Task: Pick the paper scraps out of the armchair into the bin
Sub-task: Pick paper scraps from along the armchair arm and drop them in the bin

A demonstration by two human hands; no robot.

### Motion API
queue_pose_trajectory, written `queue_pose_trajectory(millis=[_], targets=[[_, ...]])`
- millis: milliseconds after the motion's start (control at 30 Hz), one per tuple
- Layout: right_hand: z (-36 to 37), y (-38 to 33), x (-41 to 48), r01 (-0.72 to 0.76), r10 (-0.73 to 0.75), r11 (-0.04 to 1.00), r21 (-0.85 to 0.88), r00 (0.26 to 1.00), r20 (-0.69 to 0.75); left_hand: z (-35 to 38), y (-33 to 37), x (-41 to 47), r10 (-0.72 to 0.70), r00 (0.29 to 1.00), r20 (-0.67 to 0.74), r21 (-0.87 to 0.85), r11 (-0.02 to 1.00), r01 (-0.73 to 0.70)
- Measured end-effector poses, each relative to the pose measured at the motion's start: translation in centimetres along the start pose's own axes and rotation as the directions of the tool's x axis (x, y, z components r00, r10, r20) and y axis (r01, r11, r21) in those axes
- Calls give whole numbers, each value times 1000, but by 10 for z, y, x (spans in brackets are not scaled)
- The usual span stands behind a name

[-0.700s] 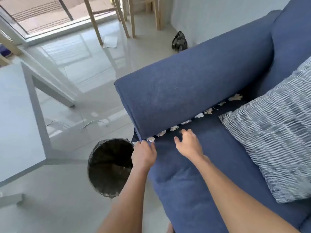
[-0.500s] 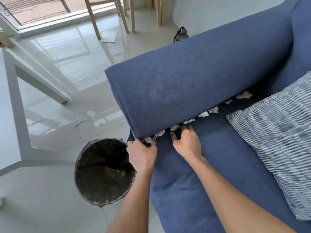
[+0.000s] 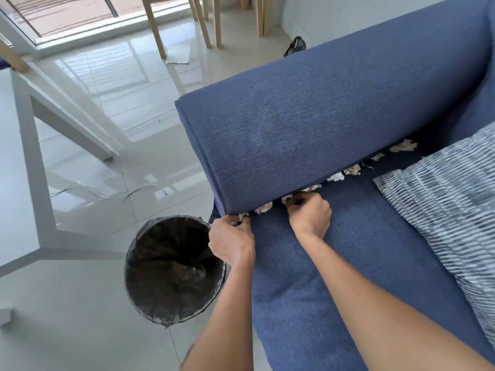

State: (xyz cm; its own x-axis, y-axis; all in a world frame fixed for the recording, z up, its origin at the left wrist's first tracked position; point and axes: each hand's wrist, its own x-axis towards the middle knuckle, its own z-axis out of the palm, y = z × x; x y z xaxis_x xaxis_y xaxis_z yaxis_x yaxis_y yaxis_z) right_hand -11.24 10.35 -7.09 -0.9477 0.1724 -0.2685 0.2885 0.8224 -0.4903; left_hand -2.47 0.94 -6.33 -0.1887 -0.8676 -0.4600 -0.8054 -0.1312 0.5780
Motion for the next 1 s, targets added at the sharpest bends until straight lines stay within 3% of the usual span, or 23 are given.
queue_pose_trajectory(millis=[300,467,833,1000], targets=[[-13,10,-7,29,-30,979,201,1000,0,-22,-5,-8,-2,1000,19,-170,985,5],[-21,23,-28,95,-75,968,233,993,-94,-40,-16,-10,139,990,19,-75,988,-137],[-21,18,-107,187,-196,938,293,981,1,-113,-56,7,301,953,15,45,952,-301],[3,12,-154,283,-311,933,222,945,101,-152,-92,36,242,970,-23,54,969,-240]])
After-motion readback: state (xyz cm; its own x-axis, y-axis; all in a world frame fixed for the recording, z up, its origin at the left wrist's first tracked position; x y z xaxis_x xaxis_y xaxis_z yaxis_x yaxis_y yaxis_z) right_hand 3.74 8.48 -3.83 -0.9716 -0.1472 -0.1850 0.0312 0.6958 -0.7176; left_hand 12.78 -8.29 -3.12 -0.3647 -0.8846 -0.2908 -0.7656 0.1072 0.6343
